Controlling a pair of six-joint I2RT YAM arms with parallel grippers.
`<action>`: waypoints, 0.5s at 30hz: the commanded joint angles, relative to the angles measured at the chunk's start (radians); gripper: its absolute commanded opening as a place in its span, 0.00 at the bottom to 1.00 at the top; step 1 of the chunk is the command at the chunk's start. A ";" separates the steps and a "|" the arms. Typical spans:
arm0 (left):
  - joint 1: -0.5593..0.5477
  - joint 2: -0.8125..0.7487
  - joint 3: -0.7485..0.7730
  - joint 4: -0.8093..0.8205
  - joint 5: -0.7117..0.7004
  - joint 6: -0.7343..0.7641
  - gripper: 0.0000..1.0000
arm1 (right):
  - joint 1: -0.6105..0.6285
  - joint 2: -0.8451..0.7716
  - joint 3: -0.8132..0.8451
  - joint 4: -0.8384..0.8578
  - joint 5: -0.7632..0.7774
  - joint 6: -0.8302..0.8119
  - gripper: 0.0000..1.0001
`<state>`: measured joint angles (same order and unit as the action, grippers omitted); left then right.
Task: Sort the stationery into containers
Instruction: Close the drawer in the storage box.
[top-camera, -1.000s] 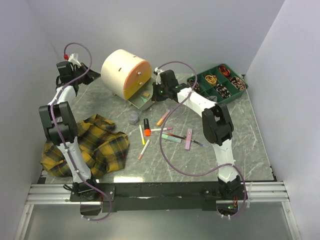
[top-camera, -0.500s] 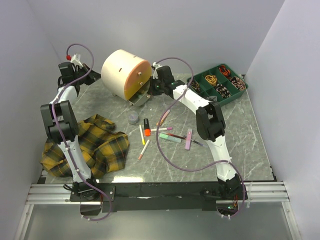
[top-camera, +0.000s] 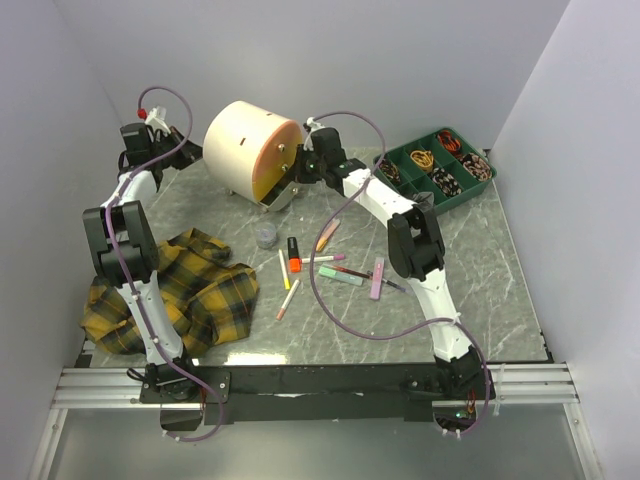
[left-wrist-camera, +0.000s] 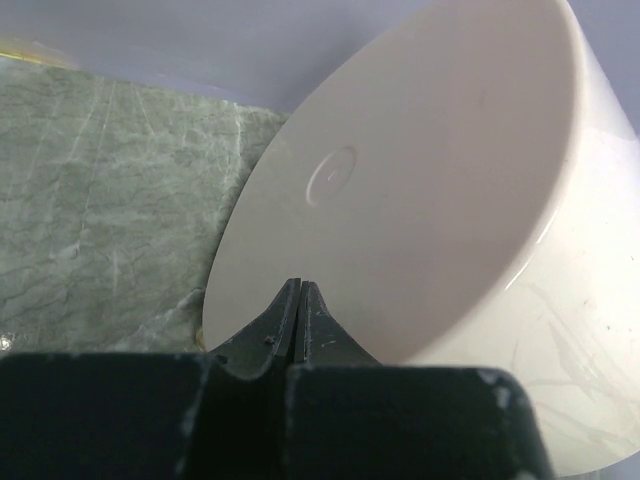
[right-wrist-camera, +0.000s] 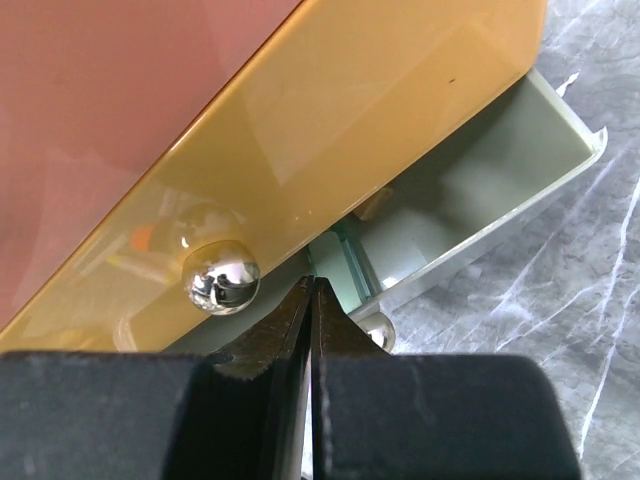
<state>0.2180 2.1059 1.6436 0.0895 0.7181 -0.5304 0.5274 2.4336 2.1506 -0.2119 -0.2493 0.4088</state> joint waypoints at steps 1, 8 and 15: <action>-0.017 0.000 0.048 -0.010 0.023 0.041 0.01 | -0.003 -0.019 0.029 0.002 0.033 0.006 0.07; -0.012 0.006 0.055 -0.027 0.003 0.066 0.07 | -0.064 -0.159 -0.100 0.031 -0.016 0.030 0.02; -0.011 0.009 0.058 -0.040 -0.005 0.081 0.10 | -0.079 -0.180 -0.135 0.023 -0.042 0.025 0.00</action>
<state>0.2146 2.1059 1.6562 0.0544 0.7094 -0.4801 0.4541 2.3245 2.0399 -0.1947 -0.2733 0.4294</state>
